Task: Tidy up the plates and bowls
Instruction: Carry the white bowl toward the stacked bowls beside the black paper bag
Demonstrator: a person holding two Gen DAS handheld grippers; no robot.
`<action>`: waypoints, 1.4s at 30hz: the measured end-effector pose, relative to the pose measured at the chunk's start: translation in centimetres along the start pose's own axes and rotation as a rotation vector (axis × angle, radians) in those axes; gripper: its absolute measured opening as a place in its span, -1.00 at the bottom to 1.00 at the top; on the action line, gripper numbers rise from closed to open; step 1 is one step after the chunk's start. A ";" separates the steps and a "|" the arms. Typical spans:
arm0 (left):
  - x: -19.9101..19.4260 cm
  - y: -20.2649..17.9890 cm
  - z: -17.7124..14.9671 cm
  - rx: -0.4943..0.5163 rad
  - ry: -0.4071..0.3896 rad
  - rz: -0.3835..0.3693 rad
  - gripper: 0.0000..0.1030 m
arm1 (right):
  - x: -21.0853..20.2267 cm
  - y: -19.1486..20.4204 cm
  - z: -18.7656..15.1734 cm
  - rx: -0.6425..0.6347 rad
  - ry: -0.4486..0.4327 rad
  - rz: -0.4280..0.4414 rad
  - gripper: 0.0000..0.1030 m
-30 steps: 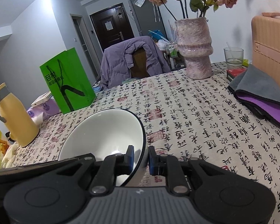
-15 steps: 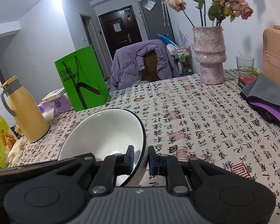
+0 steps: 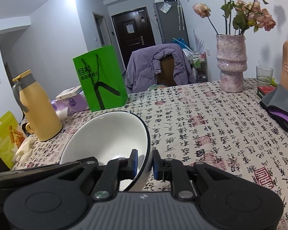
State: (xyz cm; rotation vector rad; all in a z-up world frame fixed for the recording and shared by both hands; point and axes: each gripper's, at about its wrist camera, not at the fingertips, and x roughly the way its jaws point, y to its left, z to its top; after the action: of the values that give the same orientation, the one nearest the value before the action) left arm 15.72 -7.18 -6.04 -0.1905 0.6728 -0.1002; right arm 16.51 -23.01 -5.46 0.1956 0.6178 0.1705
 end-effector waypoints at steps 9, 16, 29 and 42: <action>-1.7 3.0 -0.1 -0.026 -0.022 0.017 -0.71 | -0.3 3.1 -0.7 -0.025 0.000 0.026 -0.71; -3.0 5.4 -0.3 -0.043 -0.036 0.036 -0.71 | -0.4 5.7 -1.2 -0.044 0.003 0.048 -0.71; -5.6 9.1 -0.7 -0.078 -0.069 0.063 -0.71 | -1.2 10.0 -2.2 -0.079 0.003 0.087 -0.71; -7.9 12.3 -1.5 -0.106 -0.090 0.091 -0.71 | -2.0 13.6 -3.1 -0.115 -0.001 0.117 -0.71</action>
State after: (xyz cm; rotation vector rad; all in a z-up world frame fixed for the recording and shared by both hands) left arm 8.98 5.81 -4.96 -0.2645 0.5968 0.0314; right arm 11.75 -9.90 -3.65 0.1208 0.5937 0.3182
